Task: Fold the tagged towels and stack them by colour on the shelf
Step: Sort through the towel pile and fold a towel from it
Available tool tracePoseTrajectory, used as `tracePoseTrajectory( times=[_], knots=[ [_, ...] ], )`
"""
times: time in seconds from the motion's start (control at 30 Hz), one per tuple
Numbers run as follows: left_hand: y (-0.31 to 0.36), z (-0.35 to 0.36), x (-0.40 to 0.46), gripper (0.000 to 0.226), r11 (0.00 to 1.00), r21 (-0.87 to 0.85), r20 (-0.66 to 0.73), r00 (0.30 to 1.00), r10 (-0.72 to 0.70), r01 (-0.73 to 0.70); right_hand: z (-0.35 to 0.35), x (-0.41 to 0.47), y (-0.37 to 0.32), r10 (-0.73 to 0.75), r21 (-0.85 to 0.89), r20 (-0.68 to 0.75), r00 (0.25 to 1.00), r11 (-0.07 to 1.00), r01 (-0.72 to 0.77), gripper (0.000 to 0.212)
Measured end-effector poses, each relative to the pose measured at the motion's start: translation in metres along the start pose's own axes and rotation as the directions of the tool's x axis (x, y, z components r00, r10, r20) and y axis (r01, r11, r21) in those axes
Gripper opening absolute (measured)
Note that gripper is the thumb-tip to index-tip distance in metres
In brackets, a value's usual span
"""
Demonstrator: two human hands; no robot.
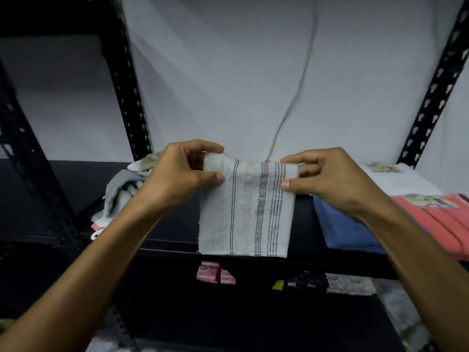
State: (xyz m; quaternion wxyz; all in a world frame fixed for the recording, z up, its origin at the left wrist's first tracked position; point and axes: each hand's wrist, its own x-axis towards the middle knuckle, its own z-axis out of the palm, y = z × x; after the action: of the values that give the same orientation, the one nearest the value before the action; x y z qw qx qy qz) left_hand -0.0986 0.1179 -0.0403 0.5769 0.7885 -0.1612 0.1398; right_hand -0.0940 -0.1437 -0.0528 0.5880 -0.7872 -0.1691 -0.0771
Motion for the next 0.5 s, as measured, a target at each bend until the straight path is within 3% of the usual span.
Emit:
tracePoseTrajectory(
  times=[0.23, 0.37, 0.5],
  knots=[
    [-0.009, -0.002, 0.032, 0.032, 0.969, 0.245, 0.003, 1.0, -0.016, 0.015, -0.012, 0.024, -0.002, 0.017, -0.364, -0.019, 1.0, 0.931, -0.023, 0.022],
    [-0.011, -0.008, 0.046, 0.017, 0.932, 0.359, 0.059, 0.998, 0.018, -0.038, -0.014, 0.035, -0.005, 0.046, -0.309, 0.06, 0.997, 0.951, -0.025, 0.014],
    [-0.01, -0.013, 0.06, 0.014, 0.97, 0.239, 0.112, 0.994, 0.006, -0.033, -0.017, 0.057, -0.011, 0.055, -0.155, 0.132, 0.99, 0.987, -0.034, 0.024]
  ],
)
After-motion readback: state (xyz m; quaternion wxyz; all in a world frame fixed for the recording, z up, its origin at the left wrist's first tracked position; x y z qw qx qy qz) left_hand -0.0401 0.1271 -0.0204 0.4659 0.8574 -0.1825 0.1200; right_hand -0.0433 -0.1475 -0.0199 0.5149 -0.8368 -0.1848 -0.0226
